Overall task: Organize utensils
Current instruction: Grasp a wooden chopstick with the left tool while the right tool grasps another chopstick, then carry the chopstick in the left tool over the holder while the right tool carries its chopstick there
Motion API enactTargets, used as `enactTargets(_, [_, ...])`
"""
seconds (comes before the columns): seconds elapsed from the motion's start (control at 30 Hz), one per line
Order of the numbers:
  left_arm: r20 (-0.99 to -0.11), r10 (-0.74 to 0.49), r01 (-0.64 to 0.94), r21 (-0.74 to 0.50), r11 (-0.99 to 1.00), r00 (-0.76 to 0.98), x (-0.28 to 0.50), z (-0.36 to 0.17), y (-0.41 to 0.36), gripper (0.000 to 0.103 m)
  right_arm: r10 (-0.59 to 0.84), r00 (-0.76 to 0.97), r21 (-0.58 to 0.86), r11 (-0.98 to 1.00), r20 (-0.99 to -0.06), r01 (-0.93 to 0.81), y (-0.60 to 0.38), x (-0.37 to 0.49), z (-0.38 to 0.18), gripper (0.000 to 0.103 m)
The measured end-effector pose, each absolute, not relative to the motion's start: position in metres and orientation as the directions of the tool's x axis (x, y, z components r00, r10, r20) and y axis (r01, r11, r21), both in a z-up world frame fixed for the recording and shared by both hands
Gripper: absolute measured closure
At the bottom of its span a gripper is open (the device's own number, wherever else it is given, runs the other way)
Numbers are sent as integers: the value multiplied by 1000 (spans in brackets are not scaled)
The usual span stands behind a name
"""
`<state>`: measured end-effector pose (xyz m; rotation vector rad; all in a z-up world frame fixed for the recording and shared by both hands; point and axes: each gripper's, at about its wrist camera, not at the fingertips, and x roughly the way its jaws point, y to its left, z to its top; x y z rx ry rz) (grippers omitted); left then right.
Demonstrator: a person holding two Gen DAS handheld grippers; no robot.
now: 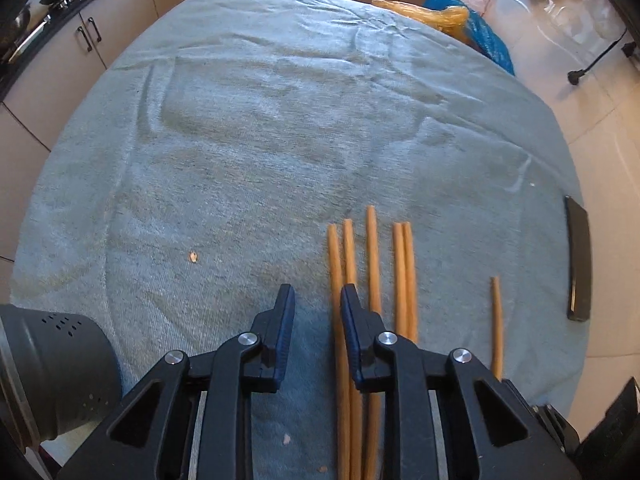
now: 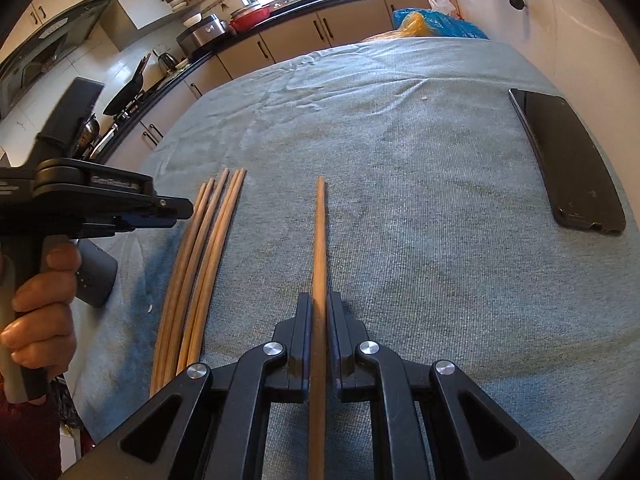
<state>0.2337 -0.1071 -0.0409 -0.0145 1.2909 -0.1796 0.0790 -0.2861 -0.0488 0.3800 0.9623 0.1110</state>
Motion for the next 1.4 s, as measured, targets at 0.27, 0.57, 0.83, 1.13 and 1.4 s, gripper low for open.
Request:
enactTargets(0.27, [-951,-94,173,-44,984,296,227,-46,-123,81,249,549,344,936,-798,77,-287,85,-46,94])
enactTargets(0.57, [-942,-45,214,29,976,333,222,-47,-125,97,142,479,202,977,-866,75,-278,138,-42,94])
enactTargets(0.83, [-947,-76,220,-6,975,312,227,-47,-120,97,70,420,106,993,-905,61,-270,176,-40,72])
enactTargets(1.13, [-938,-96,234,-16,972,333,233,-47,-122,97,1,443,28,998,-897,55,-266,205,-42,96])
enactTargets(1.4, [-892,-187,279,-71,958,413,198,-15,-112,97,139,604,232,970,-785,79,-282,162,-11,96])
